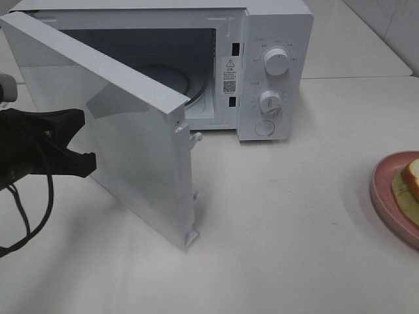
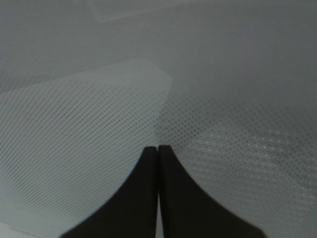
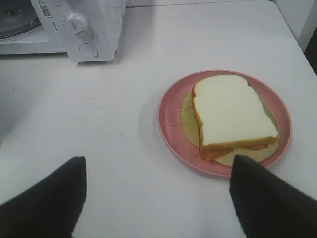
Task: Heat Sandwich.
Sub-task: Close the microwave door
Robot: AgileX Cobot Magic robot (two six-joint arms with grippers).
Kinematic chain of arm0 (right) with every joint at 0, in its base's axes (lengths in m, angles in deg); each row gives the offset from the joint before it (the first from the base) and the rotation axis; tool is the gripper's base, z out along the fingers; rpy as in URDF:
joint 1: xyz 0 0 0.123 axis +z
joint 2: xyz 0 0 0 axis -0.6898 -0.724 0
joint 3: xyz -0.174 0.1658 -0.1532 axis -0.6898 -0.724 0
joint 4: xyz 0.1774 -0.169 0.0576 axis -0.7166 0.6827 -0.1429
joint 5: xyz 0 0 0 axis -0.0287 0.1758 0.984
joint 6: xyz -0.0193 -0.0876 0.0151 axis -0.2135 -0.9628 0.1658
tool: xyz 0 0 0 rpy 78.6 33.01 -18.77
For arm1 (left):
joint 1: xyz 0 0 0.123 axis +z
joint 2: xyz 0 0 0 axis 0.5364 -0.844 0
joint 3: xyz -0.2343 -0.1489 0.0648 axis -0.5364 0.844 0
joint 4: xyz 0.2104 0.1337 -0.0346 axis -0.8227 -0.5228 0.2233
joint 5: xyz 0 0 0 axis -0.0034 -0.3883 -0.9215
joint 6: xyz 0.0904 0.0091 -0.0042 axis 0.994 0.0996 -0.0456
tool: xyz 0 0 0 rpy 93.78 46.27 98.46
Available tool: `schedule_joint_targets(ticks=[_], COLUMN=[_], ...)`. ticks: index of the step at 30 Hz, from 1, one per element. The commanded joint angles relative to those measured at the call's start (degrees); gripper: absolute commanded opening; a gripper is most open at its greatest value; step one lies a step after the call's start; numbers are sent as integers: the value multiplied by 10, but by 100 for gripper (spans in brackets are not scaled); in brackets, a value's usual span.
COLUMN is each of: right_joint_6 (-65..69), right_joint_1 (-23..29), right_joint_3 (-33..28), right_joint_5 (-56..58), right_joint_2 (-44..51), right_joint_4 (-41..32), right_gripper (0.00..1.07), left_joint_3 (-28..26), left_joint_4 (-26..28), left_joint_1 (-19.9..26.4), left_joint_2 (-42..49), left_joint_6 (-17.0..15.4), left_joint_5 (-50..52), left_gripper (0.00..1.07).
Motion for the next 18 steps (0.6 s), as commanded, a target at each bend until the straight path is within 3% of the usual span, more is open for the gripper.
schedule_joint_targets(ticks=[1,11,18], right_joint_6=[-3,-3,-3], right_joint_1=[-2,-2,-2], right_joint_3=[-2,-2,-2], right_joint_5=[-5,-5,-5], right_joint_2=[15,15,15], right_joint_4=[2,2,2], right_gripper=[76,76,76], left_joint_3=[-24,-89,-142], left_joint_4=[46,106,121], left_joint_1=[-31,-89,-101], left_joint_2=[-15,-61,-85], left_joint_6=[21,49,54], left_joint_5=[12,7,-20], left_gripper=[0,0,0])
